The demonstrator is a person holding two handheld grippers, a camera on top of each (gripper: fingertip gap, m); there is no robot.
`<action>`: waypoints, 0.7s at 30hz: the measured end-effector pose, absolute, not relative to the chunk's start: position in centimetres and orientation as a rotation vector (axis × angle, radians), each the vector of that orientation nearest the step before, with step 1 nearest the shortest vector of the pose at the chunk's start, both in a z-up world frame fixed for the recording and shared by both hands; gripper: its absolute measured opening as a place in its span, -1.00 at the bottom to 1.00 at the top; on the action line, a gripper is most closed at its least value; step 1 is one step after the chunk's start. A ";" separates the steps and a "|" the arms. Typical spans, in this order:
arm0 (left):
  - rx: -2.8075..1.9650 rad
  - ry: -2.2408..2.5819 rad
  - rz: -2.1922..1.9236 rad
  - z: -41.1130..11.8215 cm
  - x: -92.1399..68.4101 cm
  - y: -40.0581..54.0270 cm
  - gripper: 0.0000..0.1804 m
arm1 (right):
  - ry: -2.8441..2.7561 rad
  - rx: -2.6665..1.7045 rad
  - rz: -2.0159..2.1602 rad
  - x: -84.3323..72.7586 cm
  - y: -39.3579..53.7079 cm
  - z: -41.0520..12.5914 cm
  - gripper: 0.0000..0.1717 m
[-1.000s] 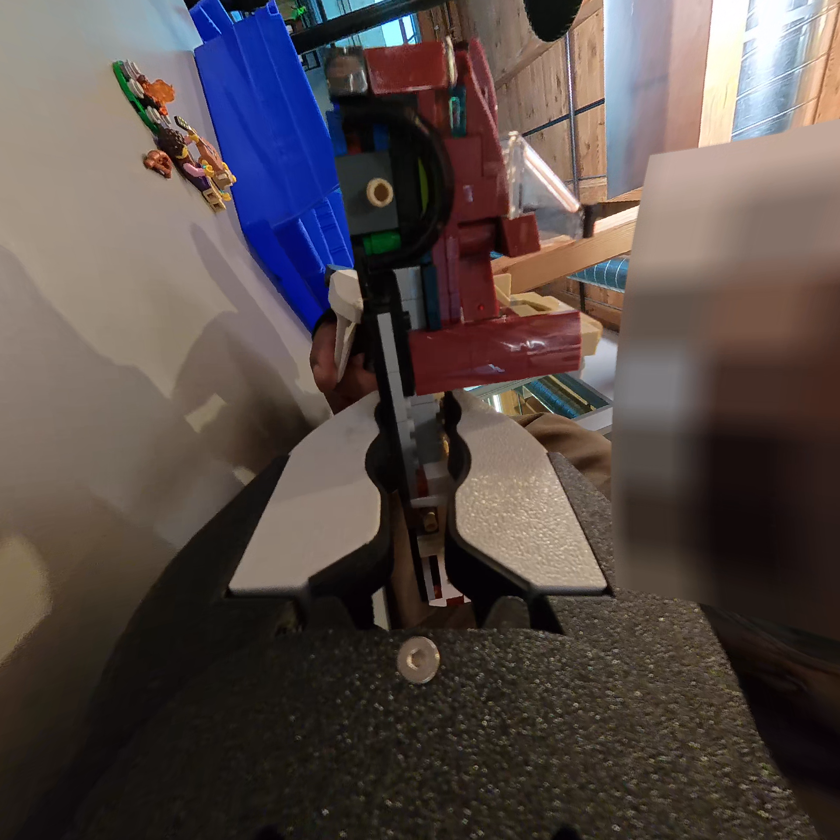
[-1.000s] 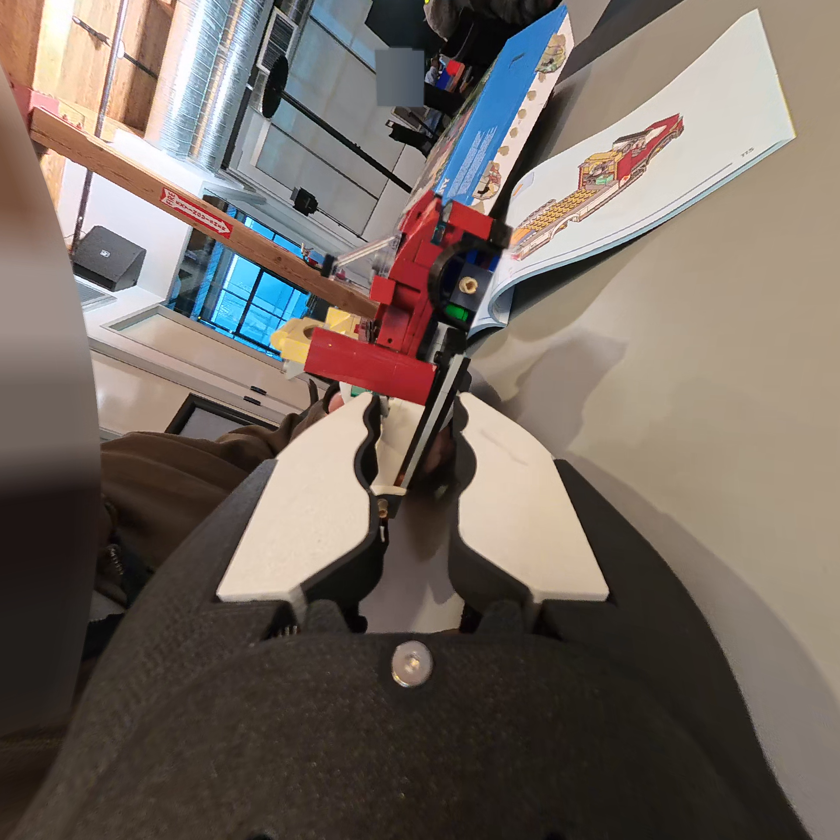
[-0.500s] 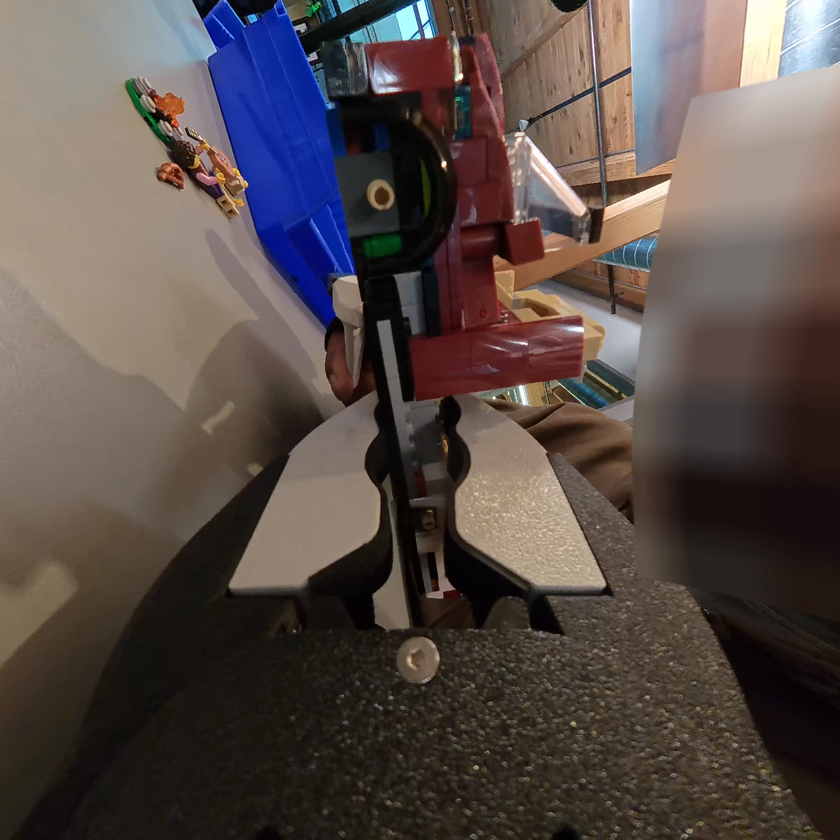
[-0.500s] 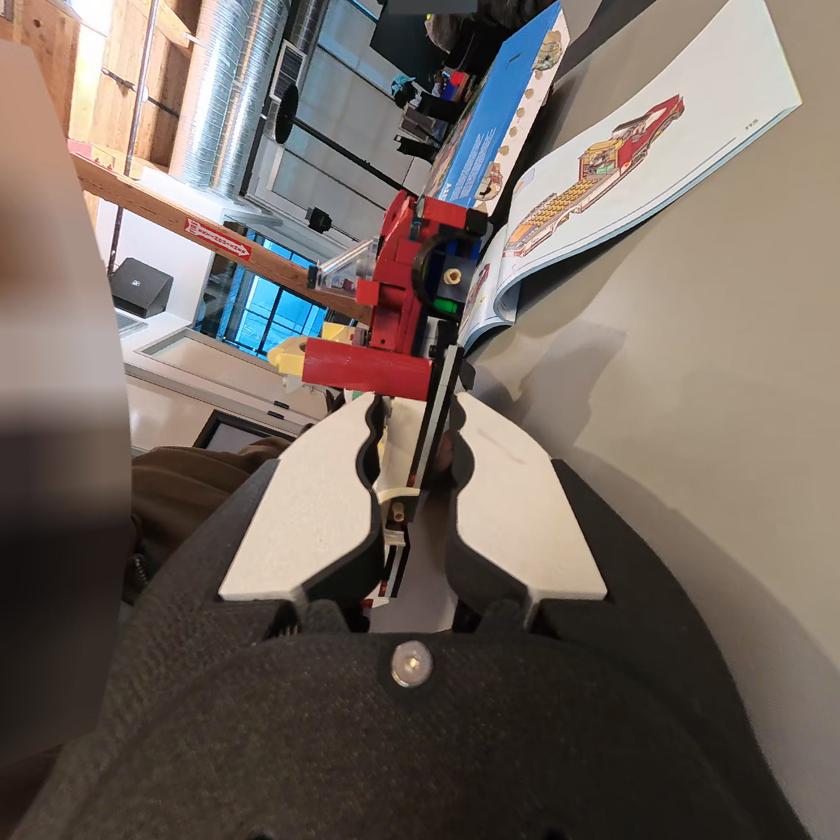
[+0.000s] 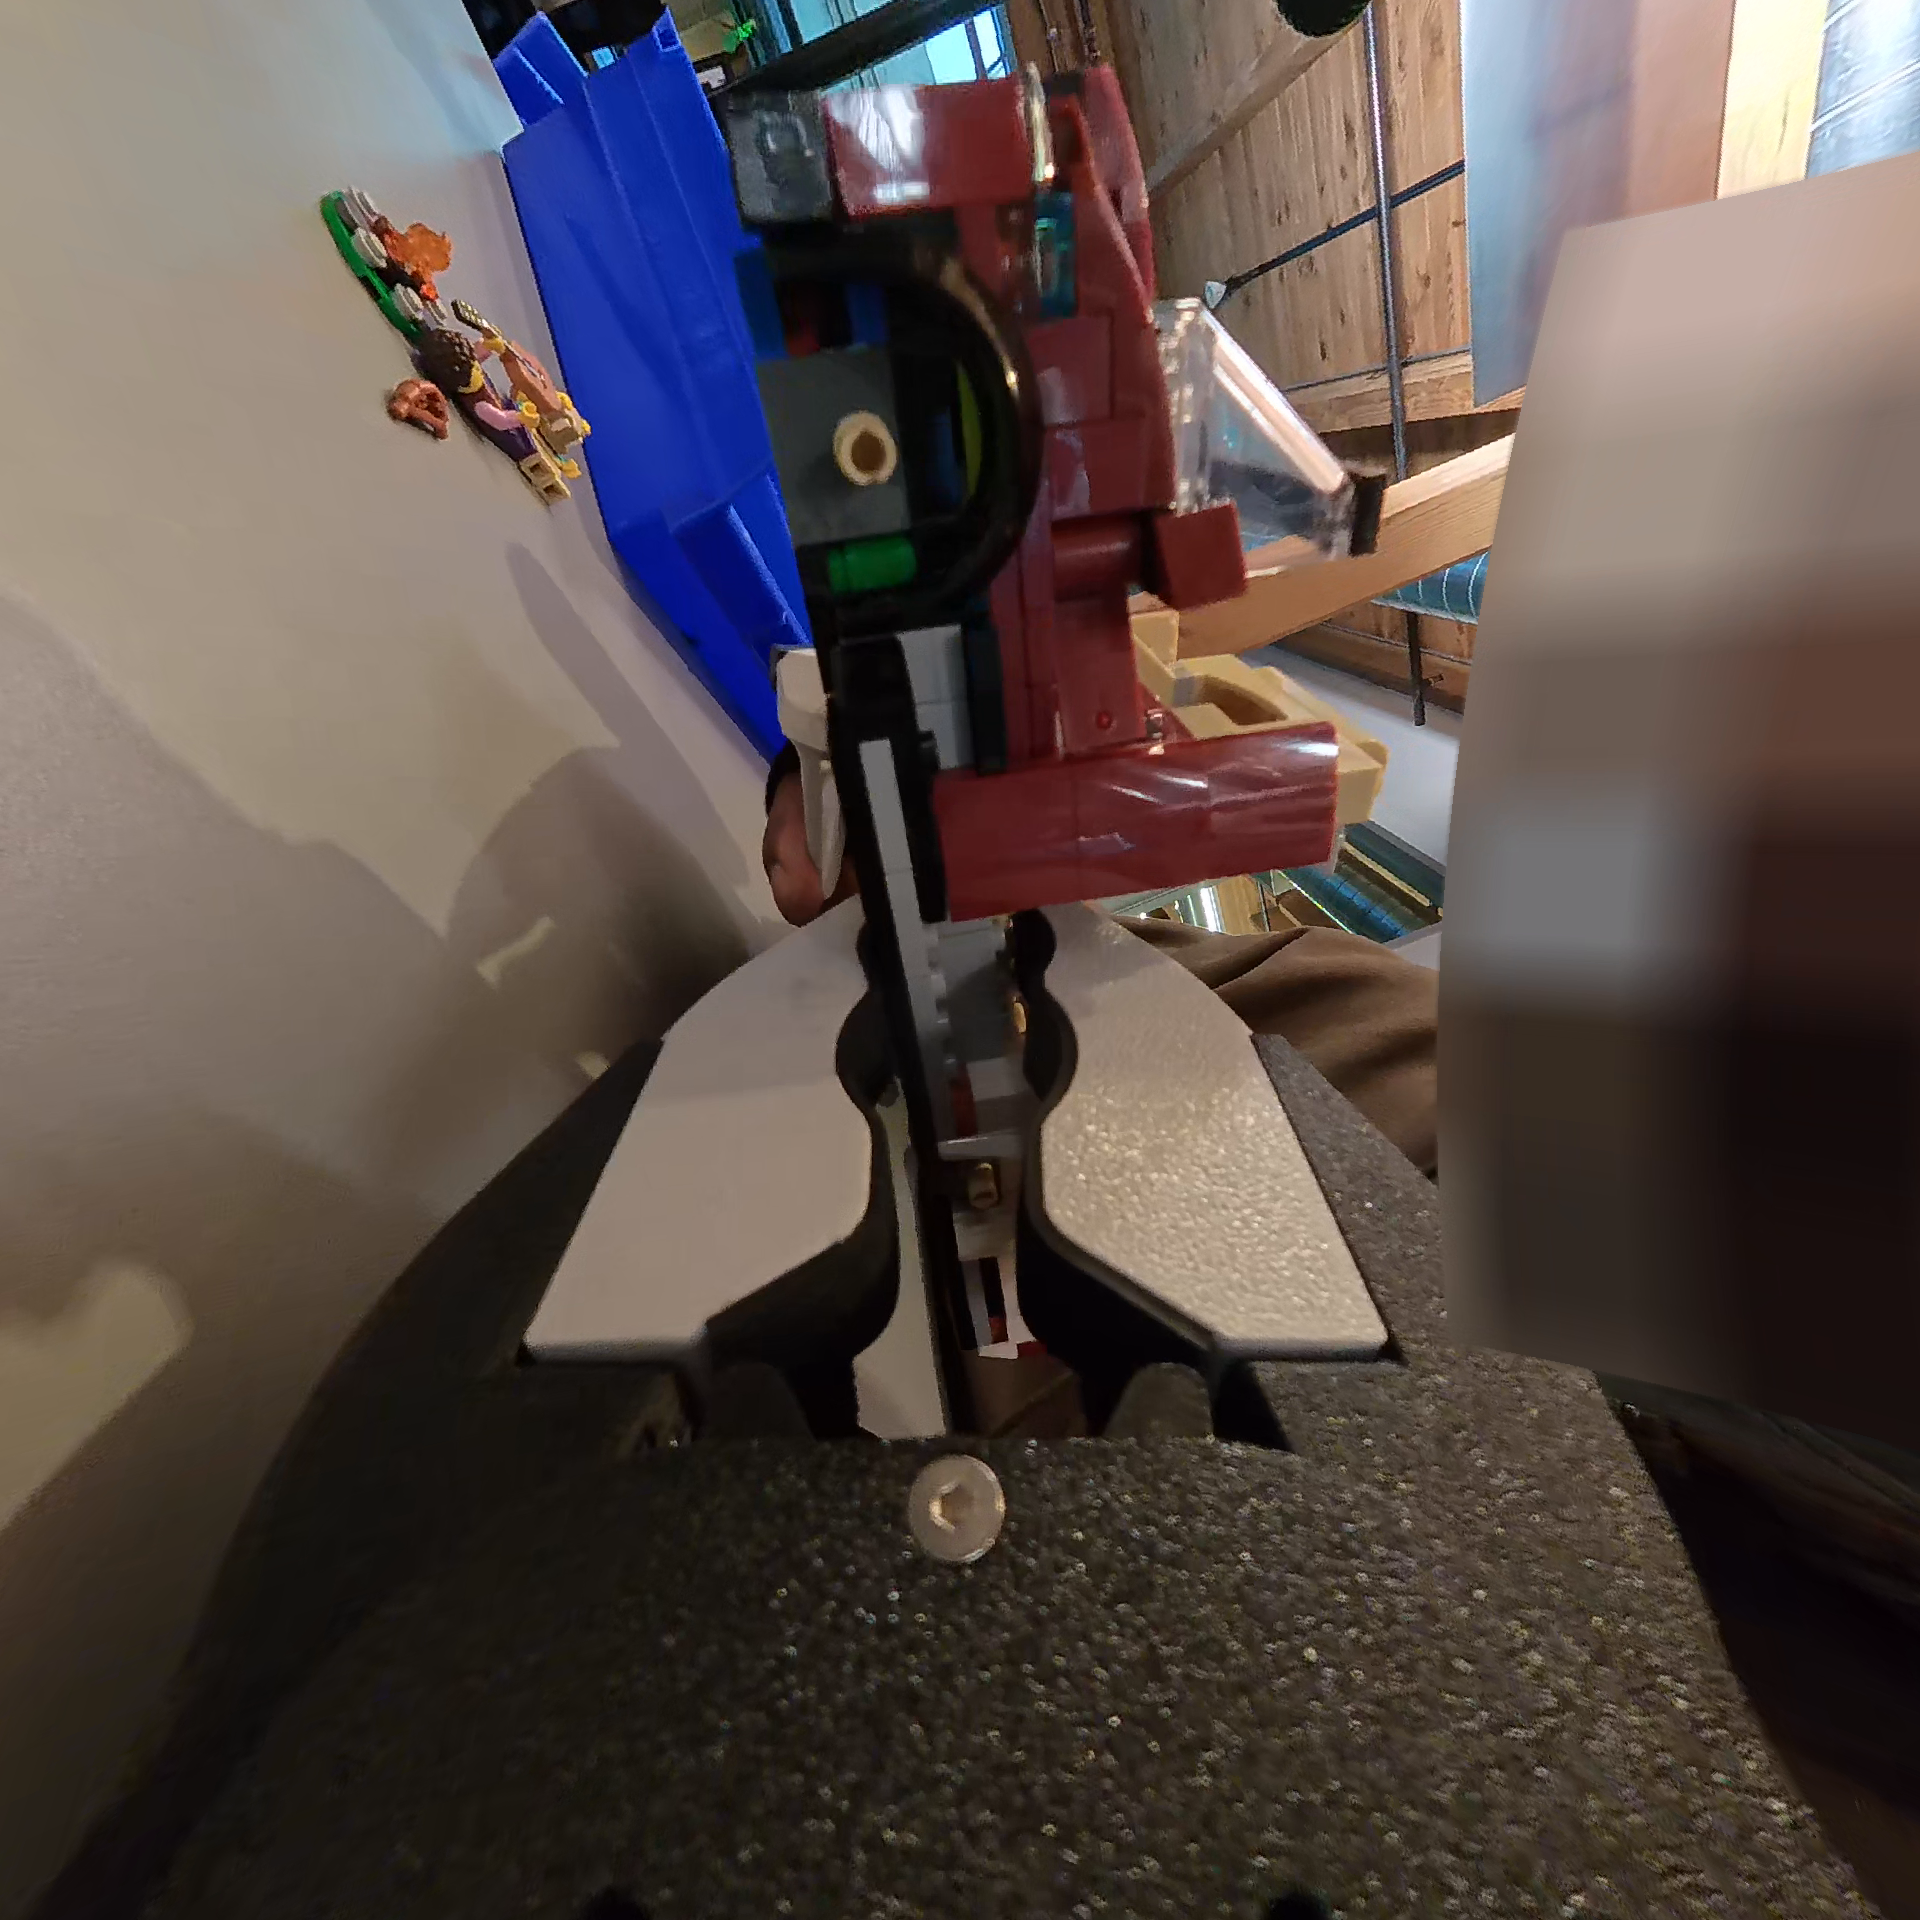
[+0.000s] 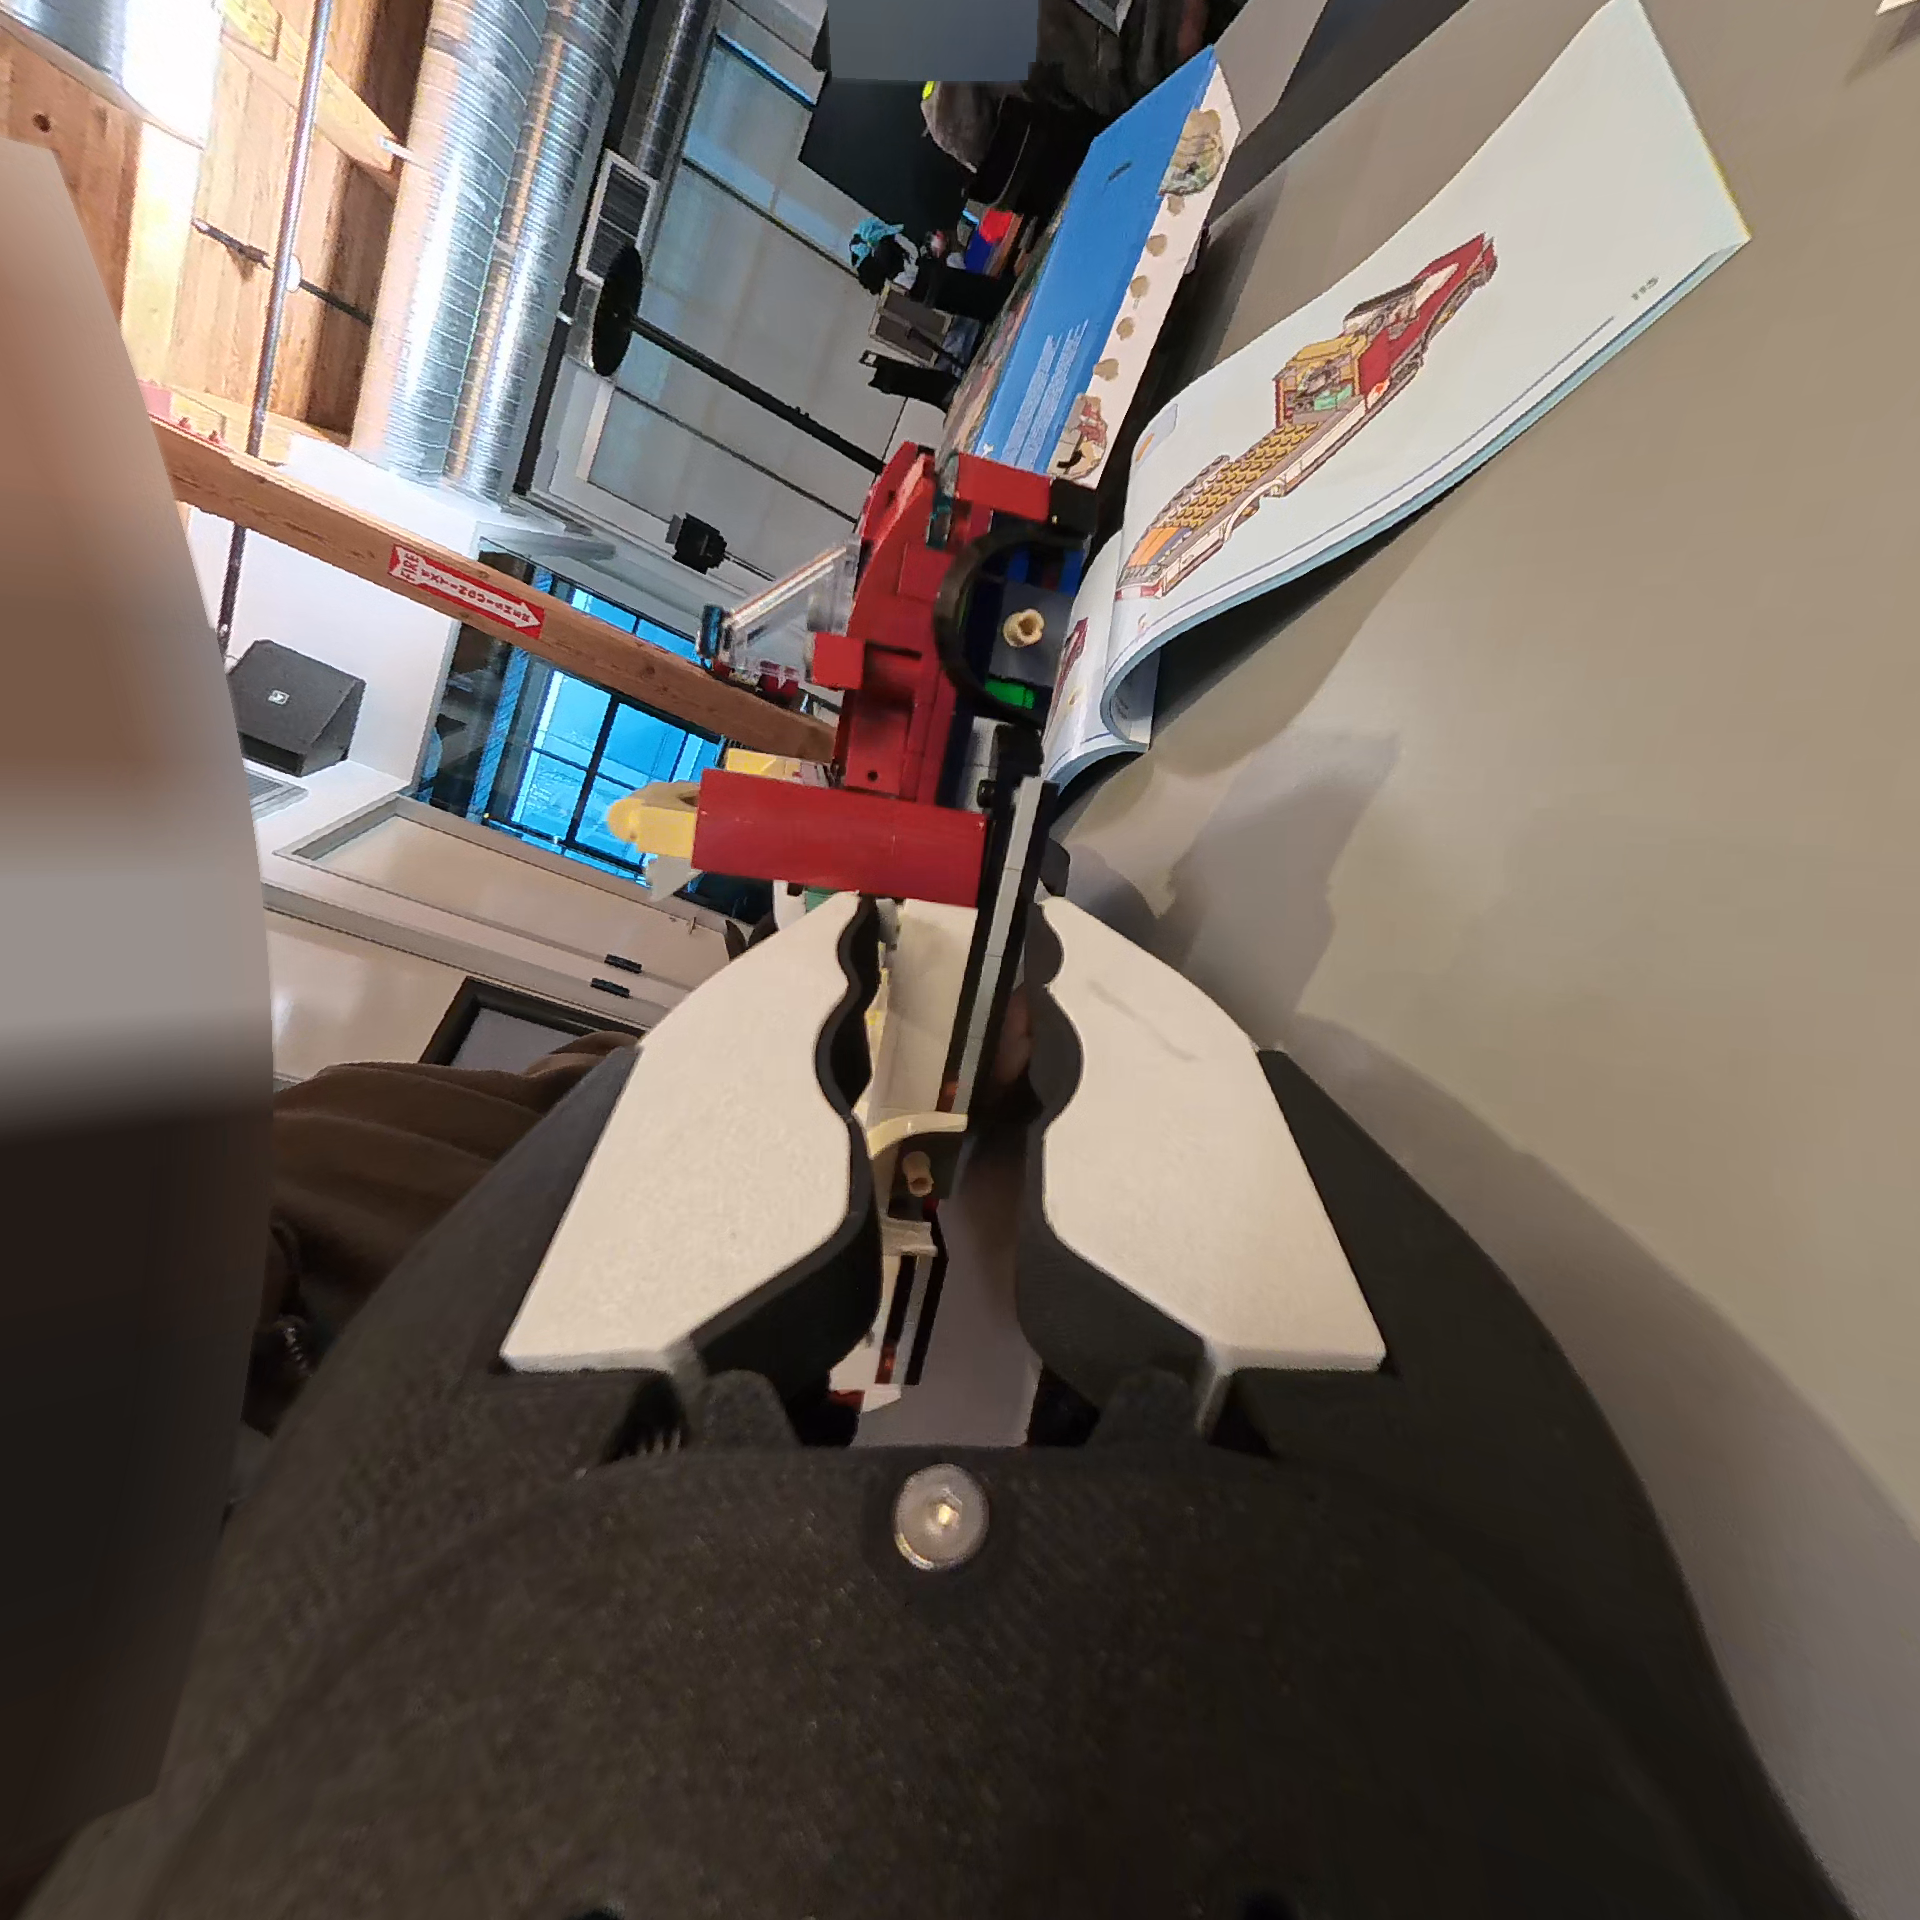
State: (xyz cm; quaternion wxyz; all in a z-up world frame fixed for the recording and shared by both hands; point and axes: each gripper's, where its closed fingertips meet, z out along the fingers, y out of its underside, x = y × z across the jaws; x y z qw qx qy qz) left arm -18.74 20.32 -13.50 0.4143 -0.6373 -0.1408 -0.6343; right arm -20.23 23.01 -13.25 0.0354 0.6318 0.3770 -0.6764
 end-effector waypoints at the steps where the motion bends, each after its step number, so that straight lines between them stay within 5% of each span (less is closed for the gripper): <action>1: -1.602 -0.353 -1.593 -13.5 -18.7 20.3 -0.76 | 1.150 1.945 -2.079 -20.2 23.0 -13.2 -0.69; 13: -1.477 -0.447 -1.718 -12.9 -20.0 20.4 -0.76 | 1.258 1.888 -2.206 -20.6 22.9 -12.1 -0.49; 21: -1.401 -0.443 -1.783 -12.2 -20.6 20.2 -0.76 | 2.103 1.807 -2.331 -20.0 24.4 -11.0 -0.52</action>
